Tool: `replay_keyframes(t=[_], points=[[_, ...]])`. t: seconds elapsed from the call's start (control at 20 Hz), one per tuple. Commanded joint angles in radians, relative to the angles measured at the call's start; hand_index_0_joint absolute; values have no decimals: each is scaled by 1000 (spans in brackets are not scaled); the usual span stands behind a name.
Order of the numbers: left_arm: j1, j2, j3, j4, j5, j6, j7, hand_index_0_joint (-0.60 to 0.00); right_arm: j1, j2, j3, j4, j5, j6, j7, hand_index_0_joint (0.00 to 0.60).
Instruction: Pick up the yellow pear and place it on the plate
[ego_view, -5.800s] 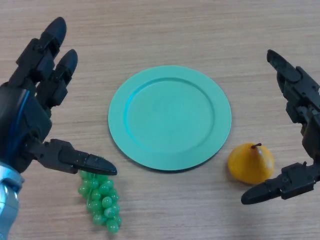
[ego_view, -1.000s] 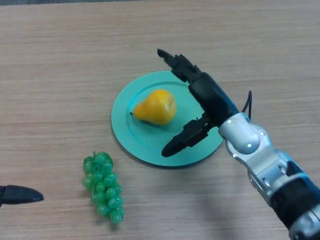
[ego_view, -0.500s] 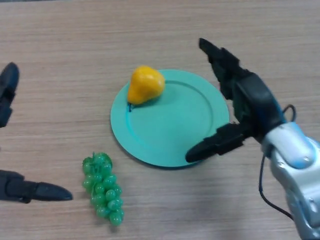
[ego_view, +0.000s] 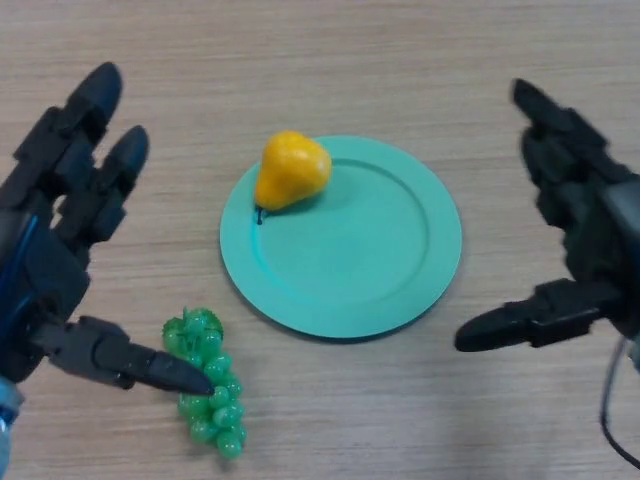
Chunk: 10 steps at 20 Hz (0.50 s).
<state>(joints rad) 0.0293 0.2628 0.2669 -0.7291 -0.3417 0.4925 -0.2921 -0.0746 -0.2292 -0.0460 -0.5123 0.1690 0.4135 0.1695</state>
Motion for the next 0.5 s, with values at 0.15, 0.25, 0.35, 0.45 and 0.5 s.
replay_keyframes(t=[0.15, 0.25, 0.35, 0.45, 0.5], points=[[-52, 38, 18, -23, -47, -109, 76, 0, 49, -30, -115, -189, 113, -77, -30, 0], [-63, 48, 12, -32, -38, -91, 77, 0, 83, -27, -135, -235, 109, -81, -28, 0], [-72, 51, 4, -42, -20, -65, 71, 0, 109, -23, -138, -261, 79, -96, -11, 0], [-79, 49, -6, -48, -6, -45, 74, 0, 125, -12, -138, -265, 77, -108, -1, 0], [-78, 46, -14, -49, 2, -42, 74, 0, 128, -13, -137, -263, 70, -111, 2, 0]])
